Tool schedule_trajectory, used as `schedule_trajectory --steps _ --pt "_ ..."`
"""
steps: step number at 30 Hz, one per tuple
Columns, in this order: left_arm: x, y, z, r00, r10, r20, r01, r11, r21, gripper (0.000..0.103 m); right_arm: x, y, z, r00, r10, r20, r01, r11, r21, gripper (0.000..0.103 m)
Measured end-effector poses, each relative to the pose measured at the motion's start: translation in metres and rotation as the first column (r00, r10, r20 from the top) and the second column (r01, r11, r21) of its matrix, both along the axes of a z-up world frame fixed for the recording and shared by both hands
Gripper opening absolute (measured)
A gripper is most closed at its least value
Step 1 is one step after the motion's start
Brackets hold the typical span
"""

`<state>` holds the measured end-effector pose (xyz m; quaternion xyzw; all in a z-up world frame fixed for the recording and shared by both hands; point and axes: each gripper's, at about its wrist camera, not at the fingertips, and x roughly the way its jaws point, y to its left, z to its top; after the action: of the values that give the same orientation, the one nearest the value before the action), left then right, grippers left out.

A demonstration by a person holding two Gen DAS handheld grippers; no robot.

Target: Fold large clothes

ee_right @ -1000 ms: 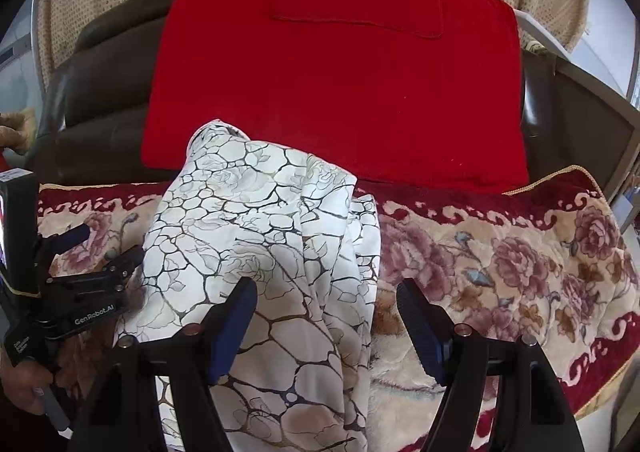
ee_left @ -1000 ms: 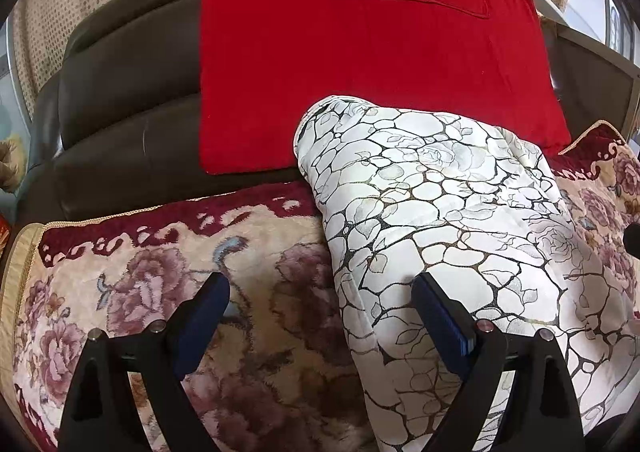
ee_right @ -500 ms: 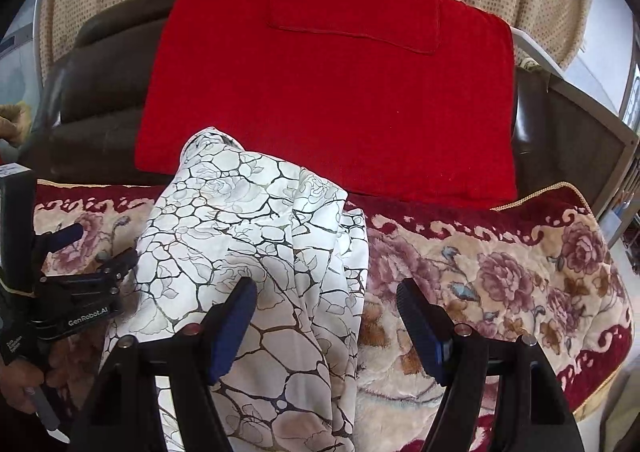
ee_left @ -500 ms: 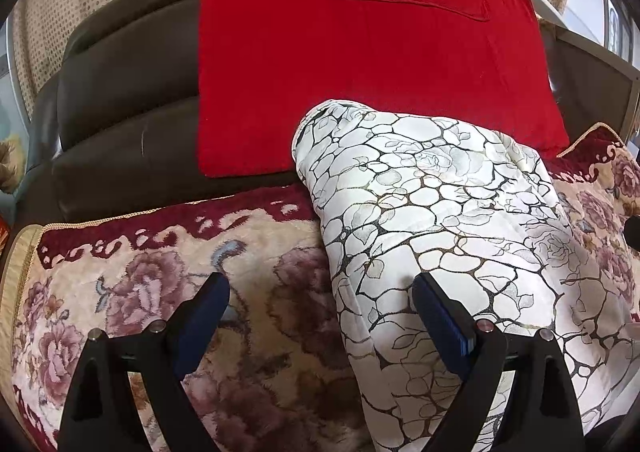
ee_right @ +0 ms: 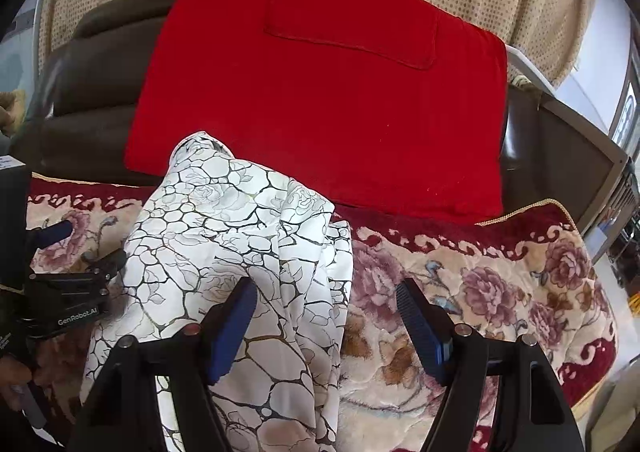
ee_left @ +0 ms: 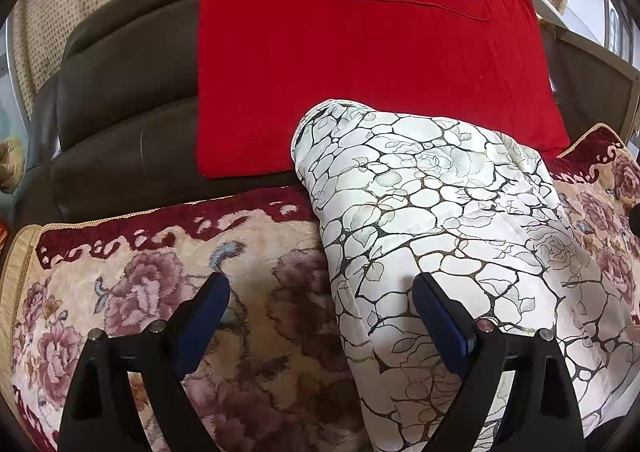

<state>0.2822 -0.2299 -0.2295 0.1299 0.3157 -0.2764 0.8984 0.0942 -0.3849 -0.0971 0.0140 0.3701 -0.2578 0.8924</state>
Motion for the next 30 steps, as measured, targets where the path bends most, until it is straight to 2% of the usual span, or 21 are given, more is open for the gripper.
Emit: schedule_trajectory --steps 30 --pt "0.0006 0.0 0.0018 1.0 0.001 0.003 -0.001 1.0 -0.002 0.093 -0.0034 -0.0005 0.0072 1.0 -0.004 0.017 0.005 1.0 -0.023 0.076"
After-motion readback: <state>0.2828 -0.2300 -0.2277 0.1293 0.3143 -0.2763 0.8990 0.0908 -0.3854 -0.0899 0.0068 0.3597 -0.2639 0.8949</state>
